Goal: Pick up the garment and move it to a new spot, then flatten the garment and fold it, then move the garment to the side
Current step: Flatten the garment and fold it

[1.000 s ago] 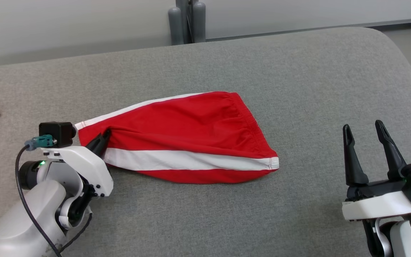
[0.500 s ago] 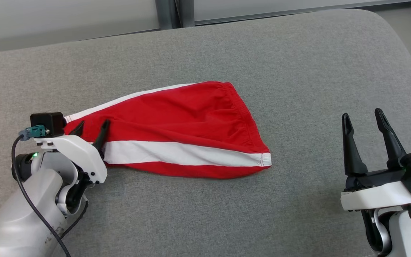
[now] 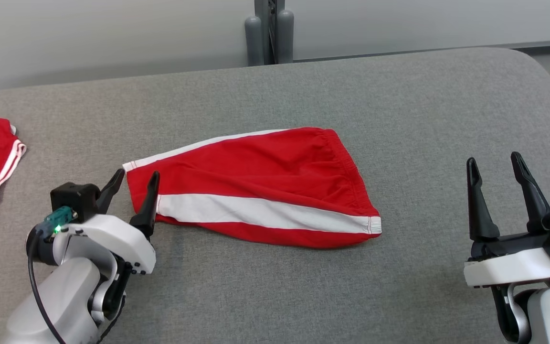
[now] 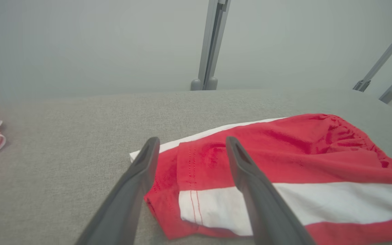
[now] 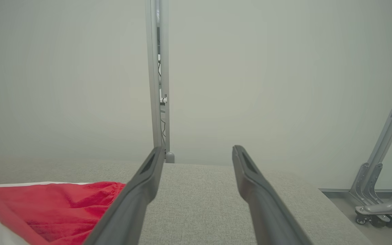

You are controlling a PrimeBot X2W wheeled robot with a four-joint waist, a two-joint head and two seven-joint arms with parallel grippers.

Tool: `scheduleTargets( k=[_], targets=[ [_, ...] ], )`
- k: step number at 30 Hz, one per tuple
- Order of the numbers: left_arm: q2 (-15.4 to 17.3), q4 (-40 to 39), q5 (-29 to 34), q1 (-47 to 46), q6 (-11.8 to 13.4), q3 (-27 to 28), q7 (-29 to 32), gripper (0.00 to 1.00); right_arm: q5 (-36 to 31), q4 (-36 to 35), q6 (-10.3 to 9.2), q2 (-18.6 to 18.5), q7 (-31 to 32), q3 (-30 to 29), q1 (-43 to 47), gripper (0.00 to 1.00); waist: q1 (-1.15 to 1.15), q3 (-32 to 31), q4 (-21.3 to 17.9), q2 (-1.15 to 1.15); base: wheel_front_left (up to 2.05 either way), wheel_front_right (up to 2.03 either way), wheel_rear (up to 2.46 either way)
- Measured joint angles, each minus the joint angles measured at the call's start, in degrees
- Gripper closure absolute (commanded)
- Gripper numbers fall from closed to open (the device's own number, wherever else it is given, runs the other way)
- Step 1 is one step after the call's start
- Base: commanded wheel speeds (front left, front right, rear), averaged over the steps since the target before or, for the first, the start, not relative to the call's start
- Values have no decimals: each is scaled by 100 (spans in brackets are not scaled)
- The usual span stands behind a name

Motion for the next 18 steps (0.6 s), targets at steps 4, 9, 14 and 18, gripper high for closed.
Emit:
scheduleTargets(
  k=[4, 9, 14, 18],
  targets=[
    [22, -645, 265, 502, 287, 398, -20, 0, -32, -12, 0, 0, -1, -64, 103, 0, 0, -189, 117, 0, 0, 0, 0],
    [-27, -1499, 779, 1293, 558, 1047, -22, 0, -47, -11, 0, 1, 0, -54, 230, 0, 0, -424, 241, 0, 0, 0, 0],
    [-101, -1990, 1170, 2006, 668, 1416, -22, 0, -7, 26, 0, 0, -1, -21, 404, 0, 0, -661, 321, 0, 0, 0, 0],
    [-230, -2327, 1404, 2498, 721, 1784, -23, 0, 85, 78, 0, 0, -1, 11, 599, 0, 0, -844, 354, 0, 0, 0, 0]
  ],
)
